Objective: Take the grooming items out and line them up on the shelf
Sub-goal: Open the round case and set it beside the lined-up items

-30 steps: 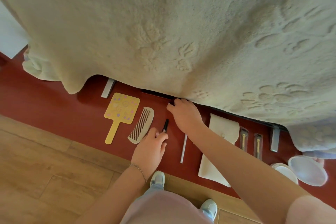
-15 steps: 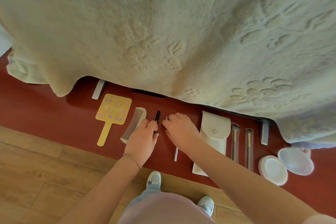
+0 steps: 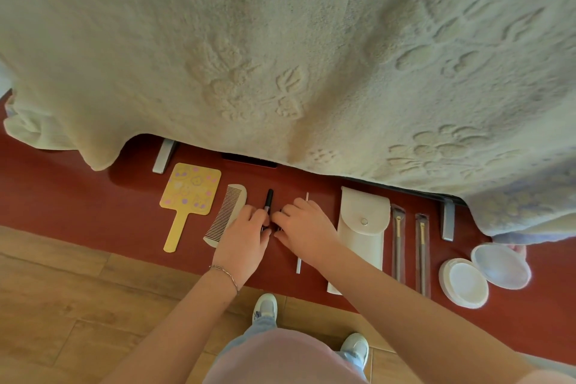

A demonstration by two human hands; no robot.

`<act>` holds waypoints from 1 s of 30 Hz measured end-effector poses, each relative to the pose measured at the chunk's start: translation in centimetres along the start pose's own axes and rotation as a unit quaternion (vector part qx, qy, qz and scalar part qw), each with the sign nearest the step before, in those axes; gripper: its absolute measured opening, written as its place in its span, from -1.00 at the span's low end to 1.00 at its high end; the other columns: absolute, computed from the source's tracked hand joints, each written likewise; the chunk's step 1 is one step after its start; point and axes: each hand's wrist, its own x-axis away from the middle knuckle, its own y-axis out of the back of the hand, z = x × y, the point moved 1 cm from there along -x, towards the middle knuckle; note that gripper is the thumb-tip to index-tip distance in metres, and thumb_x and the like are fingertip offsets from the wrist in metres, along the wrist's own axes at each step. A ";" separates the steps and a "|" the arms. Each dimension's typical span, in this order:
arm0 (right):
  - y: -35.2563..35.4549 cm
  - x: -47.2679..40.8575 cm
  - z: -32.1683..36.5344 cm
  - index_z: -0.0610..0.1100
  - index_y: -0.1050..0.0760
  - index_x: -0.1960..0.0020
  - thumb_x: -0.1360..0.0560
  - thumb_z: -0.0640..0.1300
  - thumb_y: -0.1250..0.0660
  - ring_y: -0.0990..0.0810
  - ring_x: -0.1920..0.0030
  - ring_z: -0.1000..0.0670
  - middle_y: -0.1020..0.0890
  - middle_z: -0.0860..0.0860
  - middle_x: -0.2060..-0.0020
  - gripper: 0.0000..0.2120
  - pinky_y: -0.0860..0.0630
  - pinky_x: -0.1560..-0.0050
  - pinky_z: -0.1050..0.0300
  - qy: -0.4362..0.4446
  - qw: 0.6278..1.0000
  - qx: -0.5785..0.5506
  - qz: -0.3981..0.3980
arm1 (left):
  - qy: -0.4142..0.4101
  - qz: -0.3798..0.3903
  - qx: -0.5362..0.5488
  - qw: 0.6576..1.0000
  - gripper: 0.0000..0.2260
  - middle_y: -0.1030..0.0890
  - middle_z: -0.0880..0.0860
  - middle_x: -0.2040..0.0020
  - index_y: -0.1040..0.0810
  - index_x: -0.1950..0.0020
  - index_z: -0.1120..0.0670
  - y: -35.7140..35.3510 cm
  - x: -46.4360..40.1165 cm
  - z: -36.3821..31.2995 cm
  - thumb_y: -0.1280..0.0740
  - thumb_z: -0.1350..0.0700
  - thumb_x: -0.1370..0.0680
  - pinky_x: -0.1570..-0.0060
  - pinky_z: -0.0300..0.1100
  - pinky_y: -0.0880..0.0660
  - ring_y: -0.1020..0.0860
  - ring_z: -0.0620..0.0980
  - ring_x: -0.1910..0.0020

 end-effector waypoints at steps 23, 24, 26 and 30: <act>1.3 -3.1 4.1 0.03 -0.57 -0.14 -0.48 -0.01 -0.15 -0.60 -0.10 -0.08 -0.61 -0.06 -0.14 -0.68 -0.44 -0.18 -0.06 0.054 0.995 -0.074 -0.029 | 0.066 -0.079 -0.165 0.981 -0.64 -0.48 0.11 -0.32 -0.54 -0.20 0.08 4.1 3.3 5.3 -0.38 0.26 -0.41 -0.02 0.11 -0.46 -0.44 0.14 -0.25; 1.2 -3.5 4.9 0.06 -0.53 -0.21 -0.49 -0.01 -0.19 -0.52 -0.22 -0.11 -0.54 -0.10 -0.25 -0.68 -0.34 -0.30 -0.13 0.060 0.995 -0.078 0.000 | 0.089 -0.075 -0.163 0.980 -0.61 -0.45 0.13 -0.34 -0.53 -0.23 0.08 4.3 3.3 5.9 -0.39 0.26 -0.41 -0.04 0.14 -0.46 -0.42 0.16 -0.27; 1.0 -4.0 5.9 0.09 -0.41 -0.34 -0.53 0.01 -0.21 -0.30 -0.41 -0.14 -0.33 -0.15 -0.42 -0.63 -0.06 -0.43 -0.18 0.072 0.992 -0.084 0.056 | 0.123 -0.064 -0.147 0.979 -0.56 -0.43 0.14 -0.36 -0.50 -0.27 0.08 4.6 3.5 7.0 -0.39 0.29 -0.40 -0.02 0.16 -0.48 -0.43 0.18 -0.27; 0.7 -4.3 6.2 0.14 -0.28 -0.41 -0.57 0.07 -0.13 -0.09 -0.49 -0.12 -0.13 -0.14 -0.50 -0.60 0.14 -0.46 -0.16 0.080 0.990 -0.048 0.109 | 0.129 -0.056 -0.104 0.985 -0.57 -0.47 0.14 -0.32 -0.49 -0.26 0.14 4.1 3.8 8.5 -0.36 0.37 -0.40 0.07 0.15 -0.52 -0.50 0.20 -0.19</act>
